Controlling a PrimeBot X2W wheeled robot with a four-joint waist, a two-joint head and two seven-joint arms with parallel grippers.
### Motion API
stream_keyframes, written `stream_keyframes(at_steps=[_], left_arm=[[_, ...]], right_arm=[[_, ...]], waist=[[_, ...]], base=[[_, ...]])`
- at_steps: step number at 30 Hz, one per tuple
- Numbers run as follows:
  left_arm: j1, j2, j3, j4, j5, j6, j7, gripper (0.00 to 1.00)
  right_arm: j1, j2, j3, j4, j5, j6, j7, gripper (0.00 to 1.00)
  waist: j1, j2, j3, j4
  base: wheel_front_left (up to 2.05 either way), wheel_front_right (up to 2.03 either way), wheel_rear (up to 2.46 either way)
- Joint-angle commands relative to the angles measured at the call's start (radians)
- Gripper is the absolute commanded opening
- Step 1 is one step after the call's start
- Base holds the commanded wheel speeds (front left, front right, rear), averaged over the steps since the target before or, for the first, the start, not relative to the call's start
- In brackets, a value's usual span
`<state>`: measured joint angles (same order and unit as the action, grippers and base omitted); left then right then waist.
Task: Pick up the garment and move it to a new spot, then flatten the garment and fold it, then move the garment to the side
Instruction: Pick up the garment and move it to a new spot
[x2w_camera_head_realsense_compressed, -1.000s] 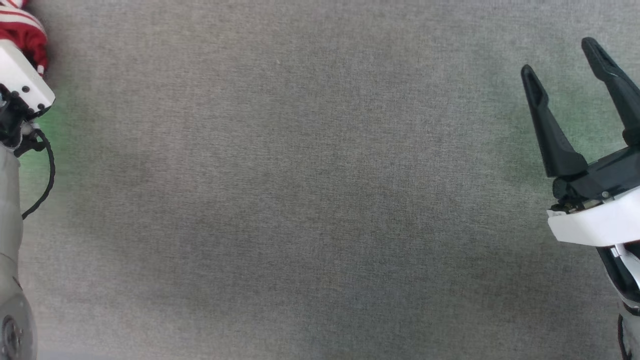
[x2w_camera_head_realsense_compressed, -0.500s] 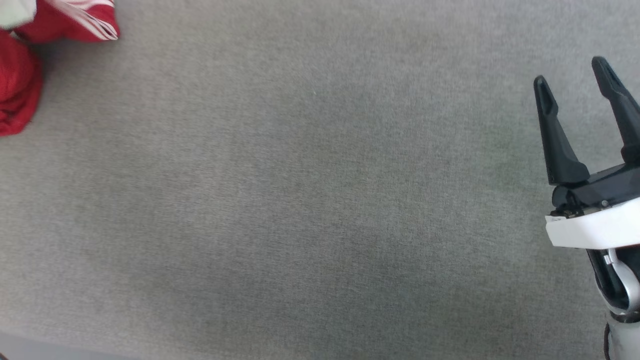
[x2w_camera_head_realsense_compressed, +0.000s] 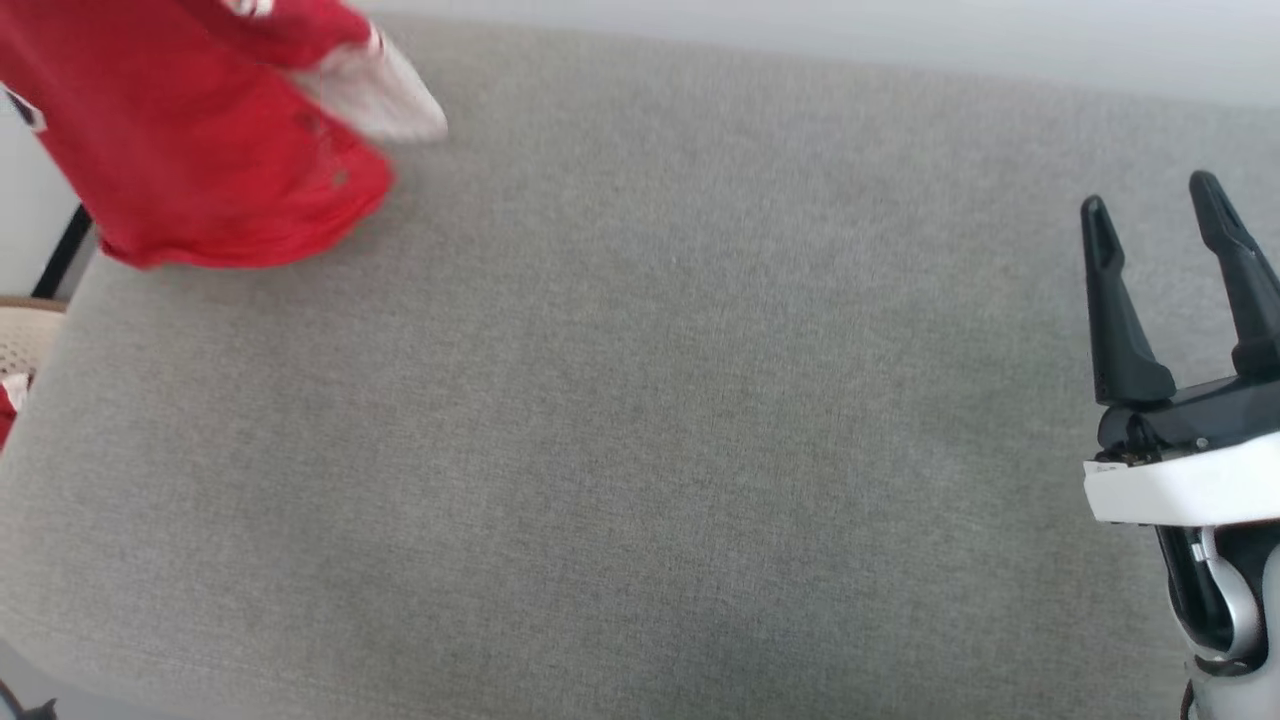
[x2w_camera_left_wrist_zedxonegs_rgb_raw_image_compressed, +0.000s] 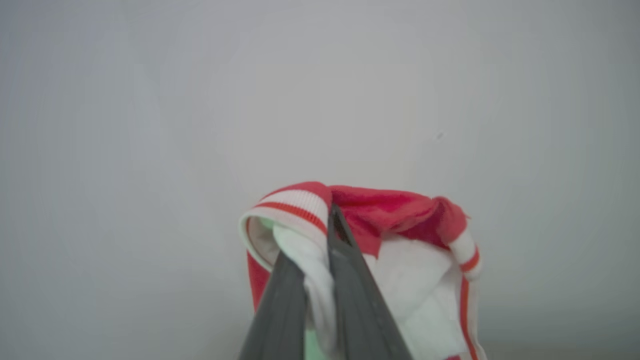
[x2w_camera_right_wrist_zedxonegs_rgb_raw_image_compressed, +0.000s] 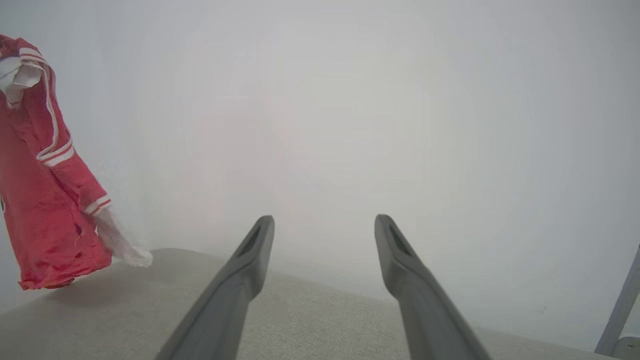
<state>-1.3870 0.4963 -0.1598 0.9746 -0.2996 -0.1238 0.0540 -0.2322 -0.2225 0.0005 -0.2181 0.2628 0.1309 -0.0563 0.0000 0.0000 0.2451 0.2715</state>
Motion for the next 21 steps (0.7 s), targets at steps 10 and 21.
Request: stream_keyframes(at_steps=[10, 21], left_arm=[[0.071, 0.026, -0.149, -0.255, -0.127, -0.006, 0.134, 0.0], [0.186, 0.062, -0.232, -0.635, -0.245, -0.005, 0.347, 0.0]], right_arm=[[0.059, 0.037, -0.076, 0.003, -0.012, 0.0, -0.041, 1.0], [0.105, 0.077, -0.206, -0.02, -0.016, 0.0, -0.061, 1.0]], waist=[[0.0, 0.0, -0.095, -0.041], [0.0, 0.0, -0.13, -0.175]], base=[[0.0, 0.0, 0.0], [0.0, 0.0, 0.0]])
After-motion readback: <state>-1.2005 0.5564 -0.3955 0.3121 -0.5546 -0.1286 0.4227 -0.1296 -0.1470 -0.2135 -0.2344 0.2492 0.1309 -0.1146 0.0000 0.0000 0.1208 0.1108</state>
